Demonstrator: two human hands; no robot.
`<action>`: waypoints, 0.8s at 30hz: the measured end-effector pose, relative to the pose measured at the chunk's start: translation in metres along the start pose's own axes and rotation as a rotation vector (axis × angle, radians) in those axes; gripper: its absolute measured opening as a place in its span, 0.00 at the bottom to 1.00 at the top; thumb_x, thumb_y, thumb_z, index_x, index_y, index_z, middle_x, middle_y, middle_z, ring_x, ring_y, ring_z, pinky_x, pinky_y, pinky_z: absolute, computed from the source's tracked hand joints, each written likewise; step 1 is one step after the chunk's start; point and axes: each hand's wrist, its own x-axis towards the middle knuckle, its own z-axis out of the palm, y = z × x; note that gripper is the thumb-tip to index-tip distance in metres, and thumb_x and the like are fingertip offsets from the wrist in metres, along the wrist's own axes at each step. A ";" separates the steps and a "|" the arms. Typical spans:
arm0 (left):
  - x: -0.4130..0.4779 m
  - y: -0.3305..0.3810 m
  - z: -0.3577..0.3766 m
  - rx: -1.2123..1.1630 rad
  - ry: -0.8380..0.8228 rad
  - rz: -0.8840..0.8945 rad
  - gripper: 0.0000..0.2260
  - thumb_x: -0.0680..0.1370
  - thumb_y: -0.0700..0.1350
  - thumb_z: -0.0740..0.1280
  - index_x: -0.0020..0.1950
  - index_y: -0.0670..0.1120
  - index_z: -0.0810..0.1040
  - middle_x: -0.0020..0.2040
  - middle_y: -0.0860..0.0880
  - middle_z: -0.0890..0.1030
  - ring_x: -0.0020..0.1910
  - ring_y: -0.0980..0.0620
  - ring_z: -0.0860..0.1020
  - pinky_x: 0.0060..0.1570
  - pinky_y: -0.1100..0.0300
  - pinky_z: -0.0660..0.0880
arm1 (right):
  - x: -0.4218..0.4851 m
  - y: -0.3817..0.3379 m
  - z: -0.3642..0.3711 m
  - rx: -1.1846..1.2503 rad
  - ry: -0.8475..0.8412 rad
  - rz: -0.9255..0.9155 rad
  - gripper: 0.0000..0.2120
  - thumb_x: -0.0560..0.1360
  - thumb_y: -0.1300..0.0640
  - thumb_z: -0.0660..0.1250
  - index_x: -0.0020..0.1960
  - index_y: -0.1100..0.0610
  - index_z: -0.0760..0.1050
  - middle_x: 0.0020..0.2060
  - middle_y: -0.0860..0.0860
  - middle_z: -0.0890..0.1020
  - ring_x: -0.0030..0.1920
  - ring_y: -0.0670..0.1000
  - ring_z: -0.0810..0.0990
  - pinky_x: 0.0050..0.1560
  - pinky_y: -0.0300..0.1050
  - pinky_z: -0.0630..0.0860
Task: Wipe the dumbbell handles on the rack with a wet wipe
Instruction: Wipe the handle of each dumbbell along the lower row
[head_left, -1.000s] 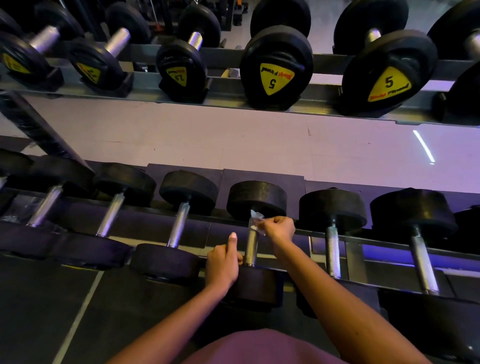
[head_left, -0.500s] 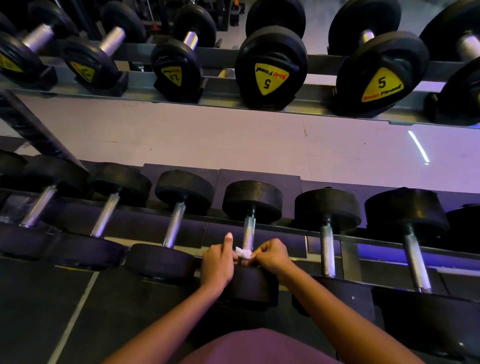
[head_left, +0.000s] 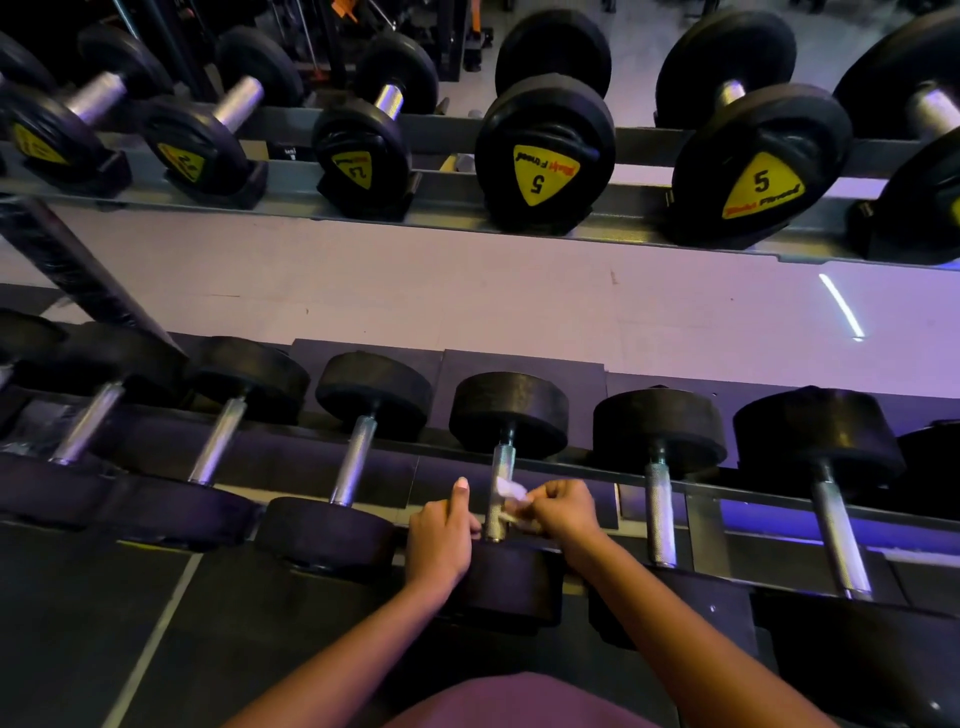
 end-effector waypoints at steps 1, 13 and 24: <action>-0.001 0.001 0.000 -0.001 0.001 -0.006 0.30 0.83 0.56 0.53 0.26 0.49 0.79 0.32 0.51 0.83 0.40 0.51 0.79 0.46 0.58 0.70 | 0.005 -0.004 0.002 0.074 0.045 -0.001 0.08 0.64 0.62 0.80 0.32 0.59 0.81 0.34 0.55 0.84 0.35 0.49 0.82 0.41 0.46 0.82; 0.000 -0.002 0.000 -0.017 0.024 0.018 0.28 0.83 0.54 0.53 0.26 0.49 0.78 0.33 0.49 0.82 0.39 0.50 0.78 0.45 0.57 0.70 | 0.002 -0.017 0.006 -0.159 0.030 -0.052 0.04 0.66 0.66 0.76 0.35 0.62 0.81 0.33 0.54 0.83 0.35 0.49 0.82 0.43 0.48 0.83; 0.004 -0.006 0.002 0.001 0.006 0.012 0.28 0.82 0.56 0.53 0.29 0.45 0.79 0.33 0.47 0.82 0.38 0.49 0.79 0.44 0.55 0.72 | -0.002 -0.042 0.010 -0.254 0.116 -0.344 0.05 0.72 0.57 0.74 0.37 0.54 0.80 0.34 0.46 0.81 0.37 0.43 0.81 0.38 0.35 0.76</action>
